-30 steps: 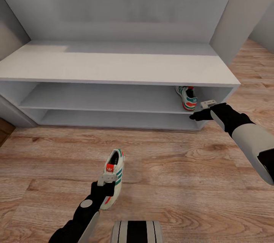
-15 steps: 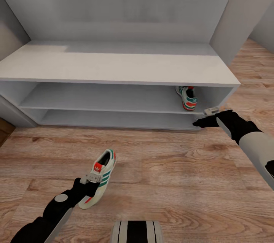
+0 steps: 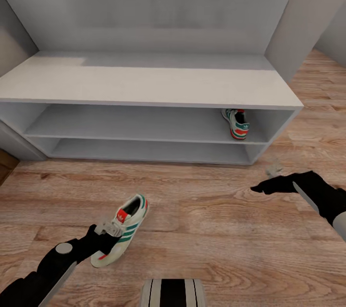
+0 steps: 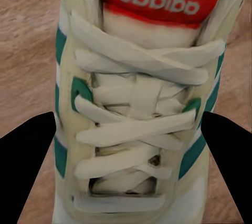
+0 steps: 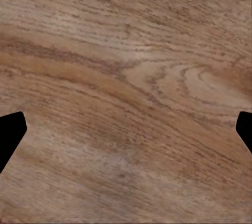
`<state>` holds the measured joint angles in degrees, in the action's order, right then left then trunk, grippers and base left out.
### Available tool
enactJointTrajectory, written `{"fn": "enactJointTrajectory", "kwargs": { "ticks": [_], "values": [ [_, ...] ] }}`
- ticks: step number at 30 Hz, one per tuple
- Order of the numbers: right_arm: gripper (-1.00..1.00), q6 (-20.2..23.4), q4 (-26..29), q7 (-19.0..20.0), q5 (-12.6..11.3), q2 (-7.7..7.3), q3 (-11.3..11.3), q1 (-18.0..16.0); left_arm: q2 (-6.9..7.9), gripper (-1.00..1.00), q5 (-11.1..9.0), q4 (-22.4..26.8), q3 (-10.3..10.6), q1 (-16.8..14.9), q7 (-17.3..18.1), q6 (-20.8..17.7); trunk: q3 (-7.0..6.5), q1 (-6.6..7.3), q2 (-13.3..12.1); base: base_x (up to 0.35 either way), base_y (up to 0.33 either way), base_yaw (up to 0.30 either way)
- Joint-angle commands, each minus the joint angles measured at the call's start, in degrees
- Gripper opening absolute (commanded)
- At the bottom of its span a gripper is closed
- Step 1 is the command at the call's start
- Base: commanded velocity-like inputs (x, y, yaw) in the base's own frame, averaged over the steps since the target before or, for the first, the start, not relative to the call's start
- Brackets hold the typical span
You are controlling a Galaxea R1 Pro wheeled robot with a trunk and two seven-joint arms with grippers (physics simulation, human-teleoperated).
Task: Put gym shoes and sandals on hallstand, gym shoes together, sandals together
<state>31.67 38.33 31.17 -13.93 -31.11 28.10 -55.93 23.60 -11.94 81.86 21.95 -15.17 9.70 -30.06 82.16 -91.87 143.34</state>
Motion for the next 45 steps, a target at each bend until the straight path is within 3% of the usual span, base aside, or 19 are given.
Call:
{"fn": "enactJointTrajectory", "kwargs": {
  "ticks": [1, 3, 6, 7, 8, 11, 15, 19, 24, 25, 28, 30, 33, 36, 39, 45],
  "values": [
    [1.00, -0.7, 0.7, 1.4, -0.2, -0.81, -0.7, 1.4, 0.10, -1.00, 1.4, 0.0, 0.0, 0.0, 1.5, 0.0, 0.00, 0.00, 0.0, 0.000, 0.000, 0.000],
    [1.00, -3.1, 2.3, 4.4, -0.6, -2.07, -3.2, 4.5, 0.16, -1.00, 4.2, 0.1, 0.1, 0.0, 4.3, 0.0, 0.00, 0.00, 0.0, 0.000, 0.000, 0.000],
    [1.00, -6.7, 4.5, 11.1, -1.0, -3.25, -8.9, 8.6, -0.04, -1.00, 8.6, 0.2, 0.1, -0.2, 9.0, -0.1, 0.00, 0.00, 0.0, 0.000, 0.000, 0.000],
    [1.00, -6.7, 4.5, 11.1, -1.0, -3.25, -8.9, 8.6, -0.04, -1.00, 8.6, 0.2, 0.1, -0.2, 9.0, -0.1, 0.00, 0.00, 0.0, 0.000, 0.000, 0.000],
    [1.00, -7.7, 5.2, 14.0, -1.0, -3.48, -10.7, 10.0, -0.15, -1.00, 9.9, 0.2, 0.1, -0.3, 10.8, -0.1, 0.00, 0.00, 0.0, 0.000, 0.000, 0.000],
    [1.00, -11.4, 6.6, 23.5, -0.9, -3.72, -14.4, 13.8, -0.34, -1.00, 13.6, 0.2, 0.1, -1.3, 17.2, -0.3, 0.00, 0.00, 0.0, 0.000, 0.000, 0.000],
    [1.00, -18.9, 7.6, 34.1, -0.9, -2.91, -16.6, 17.1, -0.23, -1.00, 19.4, 0.2, 0.4, -3.7, 28.3, -1.2, 0.00, 0.00, 0.0, 0.000, 0.000, 0.000],
    [1.00, -24.1, 7.9, 39.3, -0.3, 1.18, -16.5, 18.5, -0.43, -1.00, 28.1, 0.3, 0.9, -7.5, 41.6, -2.0, 0.00, 0.00, 0.0, 0.000, 0.000, 0.000],
    [1.00, -27.1, 8.5, 41.6, 3.7, 7.78, -14.0, 19.0, -2.00, -1.00, 38.9, 0.3, 1.2, -12.4, 56.9, -2.4, 0.00, 0.00, 0.0, 0.000, 0.000, 0.000],
    [1.00, -27.1, 8.5, 41.6, 3.7, 7.78, -14.0, 19.0, -2.00, -1.00, 38.9, 0.3, 1.2, -12.4, 56.9, -2.4, 0.00, 0.00, 0.0, 0.000, 0.000, 0.000],
    [1.00, -28.4, 9.1, 42.2, 5.7, 11.19, -13.2, 19.0, -3.02, -1.00, 44.8, 0.3, 1.0, -15.1, 63.0, -2.5, 0.00, 0.00, 0.0, 0.000, 0.000, 0.000],
    [1.00, -29.7, 9.5, 42.5, 6.5, 12.67, -12.9, 19.1, -3.55, -1.00, 47.9, 0.3, 1.0, -17.0, 65.7, -2.5, 0.00, 0.00, 0.0, 0.000, 0.000, 0.000],
    [1.00, -32.8, 9.8, 42.7, 7.2, 13.96, -12.7, 19.1, -4.67, -1.00, 50.6, 0.1, 0.9, -19.9, 68.2, -2.6, 0.00, 0.00, 0.0, 0.000, 0.000, 0.000],
    [1.00, -35.3, 9.5, 42.7, 7.5, 14.94, -12.6, 19.0, -6.35, -1.00, 52.0, -0.4, 1.0, -22.2, 69.5, -2.6, 0.00, 0.00, 0.0, 0.000, 0.000, 0.000],
    [1.00, -36.8, 9.2, 42.1, 7.6, 16.21, -12.5, 18.5, -7.92, -1.00, 52.8, -0.9, 1.1, -23.7, 70.1, -2.6, 0.00, 0.00, 0.0, 0.000, 0.000, 0.000],
    [1.00, -37.6, 8.8, 41.6, 7.7, 17.75, -12.5, 17.0, -9.42, -1.00, 53.6, -1.4, 1.3, -25.7, 70.6, -2.7, 0.00, 0.00, 0.0, 0.000, 0.000, 0.000]
  ]
}}
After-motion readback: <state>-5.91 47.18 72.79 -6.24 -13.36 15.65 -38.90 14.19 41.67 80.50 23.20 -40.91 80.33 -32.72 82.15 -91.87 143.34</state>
